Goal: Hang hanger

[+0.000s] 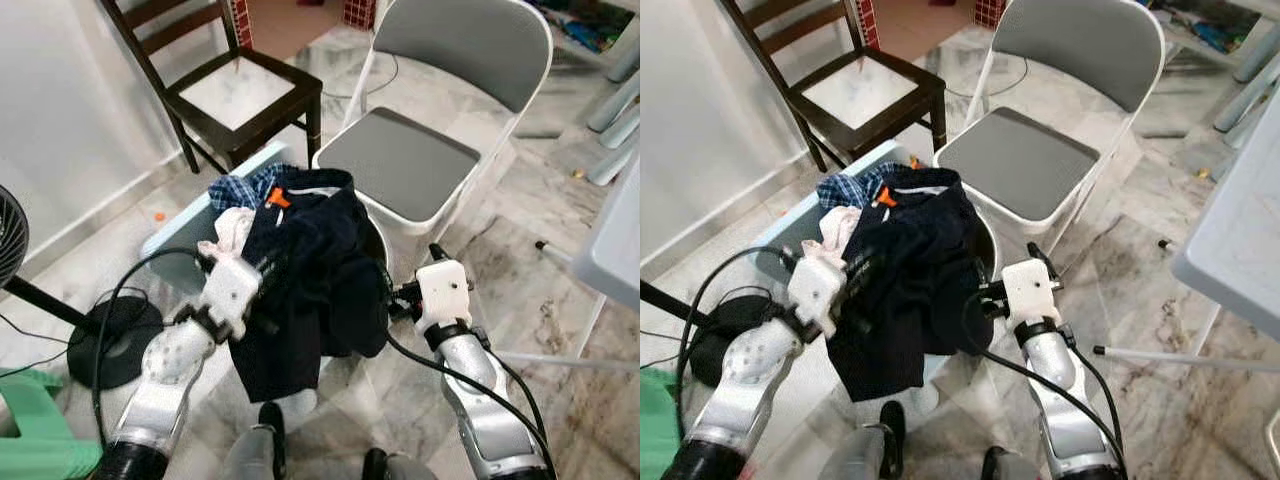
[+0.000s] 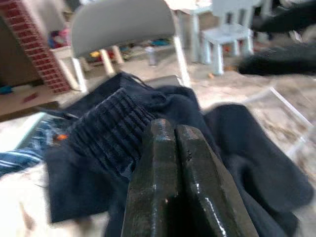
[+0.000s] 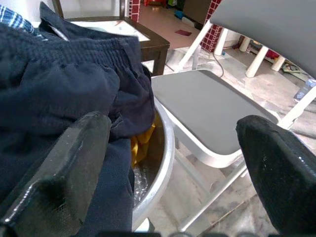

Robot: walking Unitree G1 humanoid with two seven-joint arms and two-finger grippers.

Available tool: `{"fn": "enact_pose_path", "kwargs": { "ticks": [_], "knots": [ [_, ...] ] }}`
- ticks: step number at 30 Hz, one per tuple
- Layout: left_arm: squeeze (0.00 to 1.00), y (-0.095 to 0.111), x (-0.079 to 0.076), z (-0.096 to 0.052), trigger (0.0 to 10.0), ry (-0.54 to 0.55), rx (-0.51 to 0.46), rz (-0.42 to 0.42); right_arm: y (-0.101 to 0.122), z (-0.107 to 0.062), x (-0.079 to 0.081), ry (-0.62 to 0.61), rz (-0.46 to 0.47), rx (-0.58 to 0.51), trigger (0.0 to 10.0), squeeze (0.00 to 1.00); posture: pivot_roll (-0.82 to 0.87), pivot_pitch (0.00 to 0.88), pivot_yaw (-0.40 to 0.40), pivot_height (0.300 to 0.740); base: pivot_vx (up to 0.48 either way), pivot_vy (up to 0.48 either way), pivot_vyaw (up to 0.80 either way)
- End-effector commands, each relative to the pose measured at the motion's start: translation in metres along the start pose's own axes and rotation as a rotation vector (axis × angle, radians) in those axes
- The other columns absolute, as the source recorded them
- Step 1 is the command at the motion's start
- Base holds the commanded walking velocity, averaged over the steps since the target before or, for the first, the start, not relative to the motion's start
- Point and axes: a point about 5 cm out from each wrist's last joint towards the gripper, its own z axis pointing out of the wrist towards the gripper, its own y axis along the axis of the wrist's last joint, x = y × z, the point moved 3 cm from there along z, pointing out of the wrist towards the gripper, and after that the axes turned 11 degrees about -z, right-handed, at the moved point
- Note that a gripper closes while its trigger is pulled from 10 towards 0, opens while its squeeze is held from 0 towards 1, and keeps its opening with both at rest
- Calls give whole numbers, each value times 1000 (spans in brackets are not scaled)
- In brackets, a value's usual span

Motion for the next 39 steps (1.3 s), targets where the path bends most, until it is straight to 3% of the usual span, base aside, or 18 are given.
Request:
{"fn": "enact_pose_path", "kwargs": {
  "ticks": [1,6,11,16,17,18,20,23,24,27,28,29,30,36,39],
  "knots": [
    [0,-3,-14,-6,0,-70,23,15,-4,-2,3,14,3,15,10000,0,129,288,-4,740,0,0,0],
    [0,-14,-28,-21,0,-137,99,-14,-5,-1,4,23,1,16,10000,0,141,290,-8,740,0,0,0],
    [0,-24,-20,-29,0,-84,147,-6,-5,1,6,31,-2,16,10000,0,146,287,-13,740,0,0,0],
    [0,-30,12,-32,0,148,149,-15,-5,1,5,30,-4,17,10000,0,141,285,-15,740,0,0,0],
    [0,-30,12,-32,0,148,149,-15,-5,1,5,30,-4,17,10000,0,141,285,-15,740,0,0,0],
    [0,-32,25,-34,0,241,157,-40,-6,1,5,28,-6,18,10000,0,139,284,-15,740,0,0,0],
    [0,-34,38,-36,0,329,157,-78,-6,1,4,27,-8,18,10000,0,136,284,-16,740,0,0,0],
    [0,-37,47,-39,0,395,169,-123,-6,1,3,25,-11,19,10000,0,134,283,-16,740,0,0,0],
    [0,-39,45,-38,9647,391,176,-139,-7,1,3,25,-12,19,10000,0,133,284,-17,740,0,0,0],
    [0,-41,44,-38,10000,401,175,-144,-7,1,3,24,-15,20,10000,0,134,283,-18,740,0,0,0],
    [337,-42,43,-37,10000,406,172,-167,-7,1,3,25,-15,21,10000,0,134,283,-18,740,0,0,0],
    [906,-42,42,-37,10000,427,163,-191,-7,1,4,27,-15,20,10000,0,137,283,-20,740,0,0,0],
    [1000,-42,42,-37,10000,439,157,-205,-7,1,4,28,-16,20,10000,0,138,284,-20,740,0,0,0],
    [1000,-32,41,-35,10000,503,84,-300,-6,2,5,33,-16,18,10000,0,146,286,-20,740,0,0,0],
    [1000,-23,39,-33,10000,492,40,-290,-7,2,6,34,-16,18,10000,0,147,288,-20,740,0,0,0]
  ]
}}
